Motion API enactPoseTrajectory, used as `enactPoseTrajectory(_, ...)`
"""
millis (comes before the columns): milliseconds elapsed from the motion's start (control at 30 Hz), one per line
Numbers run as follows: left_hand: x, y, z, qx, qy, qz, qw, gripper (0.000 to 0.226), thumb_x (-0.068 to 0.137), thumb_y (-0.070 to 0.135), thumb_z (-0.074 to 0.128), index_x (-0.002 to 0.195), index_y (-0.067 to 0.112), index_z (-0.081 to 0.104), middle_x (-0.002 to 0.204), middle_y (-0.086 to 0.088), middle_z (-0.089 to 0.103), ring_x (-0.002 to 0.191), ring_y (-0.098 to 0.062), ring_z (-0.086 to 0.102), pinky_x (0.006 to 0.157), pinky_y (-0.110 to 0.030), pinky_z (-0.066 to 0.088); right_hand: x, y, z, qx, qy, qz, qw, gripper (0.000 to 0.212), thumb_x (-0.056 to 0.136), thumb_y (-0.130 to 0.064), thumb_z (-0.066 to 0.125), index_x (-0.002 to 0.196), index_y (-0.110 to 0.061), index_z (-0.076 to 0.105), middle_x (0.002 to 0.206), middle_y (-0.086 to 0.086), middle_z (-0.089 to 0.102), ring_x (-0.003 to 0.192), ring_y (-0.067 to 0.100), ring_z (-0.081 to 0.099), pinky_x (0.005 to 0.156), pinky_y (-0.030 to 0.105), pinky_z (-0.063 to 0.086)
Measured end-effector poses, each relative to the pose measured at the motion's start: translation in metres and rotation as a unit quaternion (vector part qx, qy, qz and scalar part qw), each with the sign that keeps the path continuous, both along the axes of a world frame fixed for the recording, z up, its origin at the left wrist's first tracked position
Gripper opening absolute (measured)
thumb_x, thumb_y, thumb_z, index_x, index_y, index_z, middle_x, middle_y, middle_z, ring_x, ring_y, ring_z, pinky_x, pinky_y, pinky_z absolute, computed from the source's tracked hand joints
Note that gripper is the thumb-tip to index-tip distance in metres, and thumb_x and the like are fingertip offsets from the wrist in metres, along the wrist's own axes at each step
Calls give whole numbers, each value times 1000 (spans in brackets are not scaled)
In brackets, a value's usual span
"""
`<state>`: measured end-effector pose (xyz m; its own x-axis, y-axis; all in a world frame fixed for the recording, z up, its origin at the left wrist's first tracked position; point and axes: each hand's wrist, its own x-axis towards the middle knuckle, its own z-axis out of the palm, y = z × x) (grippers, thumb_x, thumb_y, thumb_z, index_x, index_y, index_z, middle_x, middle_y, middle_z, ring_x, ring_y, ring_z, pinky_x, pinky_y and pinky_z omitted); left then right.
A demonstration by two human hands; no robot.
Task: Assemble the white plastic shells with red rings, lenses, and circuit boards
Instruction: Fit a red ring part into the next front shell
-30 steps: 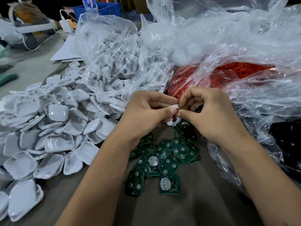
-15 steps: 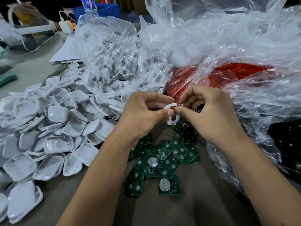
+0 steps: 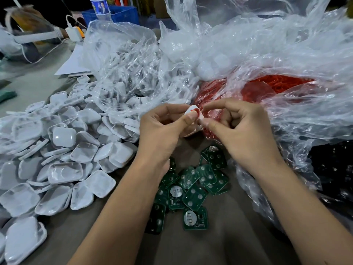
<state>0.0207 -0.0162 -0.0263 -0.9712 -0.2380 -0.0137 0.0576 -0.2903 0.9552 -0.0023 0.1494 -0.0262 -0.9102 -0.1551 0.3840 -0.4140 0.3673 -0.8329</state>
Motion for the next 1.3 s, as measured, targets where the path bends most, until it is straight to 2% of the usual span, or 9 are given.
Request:
enactPoseTrajectory(100,0,-2,4,48,-46,-26,997,37,66,17,84,100,5,76,95,-18,78,78,-20,74,70,-26,62,5,-4,3,33,35,8,999,35,79,-22,91,111,-30,80,59,-18,56,48,2,47,51,6,34)
enactPoseTrajectory(267,2,4,9,156,-85,-70,982,42,64,6,78,104,6,68,87,-11,79,69,-14,74,67,-22,60,8,-5,6,66,85,-25,994,39,76,-24,92,112,-26,79,84,-14,66,53,5,51,58,7,37)
enactPoseTrajectory(367,2,4,8,187,-92,-56,976,38,64,3,77,100,6,67,89,-13,79,72,-16,76,67,-24,62,7,-6,2,38,66,-38,996,33,76,-27,92,106,-23,80,73,-17,64,48,7,49,55,8,36)
enactPoseTrajectory(433,2,4,7,178,-90,-50,979,33,62,4,77,94,6,68,87,-11,78,70,-16,76,65,-24,62,7,-6,0,0,41,-38,998,24,79,-25,91,101,-22,81,67,-18,67,50,4,57,54,11,44)
enactPoseTrajectory(567,2,2,6,87,-95,-51,990,18,73,3,79,88,9,73,88,-11,77,75,-20,76,61,-23,60,2,-3,0,-56,-4,-47,997,14,86,-23,85,100,-24,81,86,-10,77,77,9,75,69,26,62)
enactPoseTrajectory(700,4,1,8,41,-59,-61,996,16,68,7,82,83,10,76,79,-11,76,71,-19,74,63,-23,61,0,-1,0,-107,-103,29,988,8,85,-23,84,93,-23,82,85,-4,80,76,12,77,65,23,59)
enactPoseTrajectory(867,5,-2,11,21,-80,-94,992,29,62,17,84,90,12,79,92,-13,79,80,-19,75,68,-25,60,-1,2,4,-245,-242,103,933,28,74,-25,79,94,-5,77,62,-2,66,36,0,45,37,10,33)
enactPoseTrajectory(1100,2,-7,13,139,-96,-133,977,22,69,13,79,90,10,79,91,-10,78,75,-16,72,65,-22,57,-3,6,7,-313,-317,108,889,24,98,-17,62,109,2,73,71,6,61,44,6,27,35,16,20)
enactPoseTrajectory(1300,0,-12,9,153,-101,-168,969,20,73,11,79,93,10,79,92,-8,78,77,-15,69,64,-22,57,-3,6,3,-283,-292,122,906,19,80,-21,74,90,-6,80,67,10,54,41,5,26,36,17,22)
